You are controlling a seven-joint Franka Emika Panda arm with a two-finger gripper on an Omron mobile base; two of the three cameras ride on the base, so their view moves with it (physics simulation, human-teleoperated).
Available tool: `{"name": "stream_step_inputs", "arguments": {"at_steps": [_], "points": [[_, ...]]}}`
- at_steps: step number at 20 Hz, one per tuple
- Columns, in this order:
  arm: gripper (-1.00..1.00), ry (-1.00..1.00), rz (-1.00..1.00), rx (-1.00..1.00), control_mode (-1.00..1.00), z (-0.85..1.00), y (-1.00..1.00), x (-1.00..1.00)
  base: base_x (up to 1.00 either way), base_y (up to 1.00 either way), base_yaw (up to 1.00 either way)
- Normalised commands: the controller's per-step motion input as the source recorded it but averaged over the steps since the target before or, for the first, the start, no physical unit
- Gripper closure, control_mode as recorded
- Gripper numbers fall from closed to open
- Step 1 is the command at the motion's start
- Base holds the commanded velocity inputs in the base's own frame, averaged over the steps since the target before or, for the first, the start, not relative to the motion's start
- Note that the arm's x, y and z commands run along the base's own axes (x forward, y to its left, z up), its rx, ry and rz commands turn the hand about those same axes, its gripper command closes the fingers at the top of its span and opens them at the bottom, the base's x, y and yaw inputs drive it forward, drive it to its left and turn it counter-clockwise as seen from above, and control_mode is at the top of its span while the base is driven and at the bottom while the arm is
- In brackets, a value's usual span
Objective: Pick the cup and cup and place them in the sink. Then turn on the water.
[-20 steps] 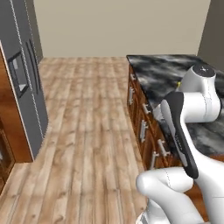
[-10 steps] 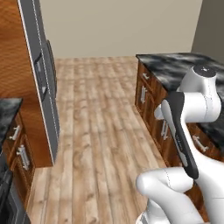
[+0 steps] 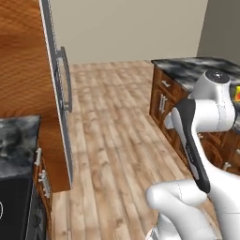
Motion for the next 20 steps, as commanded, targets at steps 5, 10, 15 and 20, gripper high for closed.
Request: {"name": "stream_step_inputs", "arguments": {"at_steps": [5,10,15,20], "points": [[-1.0,0.0,0.0,0.0,1.0,0.0,0.0,0.0,0.69,0.17,-0.42],[-1.0,0.0,0.0,0.0,1.0,0.0,0.0,0.0,0.42,0.12,-0.7],[-1.0,0.0,0.0,0.0,1.0,0.0,0.0,0.0,0.33,0.03,-0.74],[-1.0,0.0,0.0,0.0,1.0,0.0,0.0,0.0,0.4,0.09,-0.7]]}}
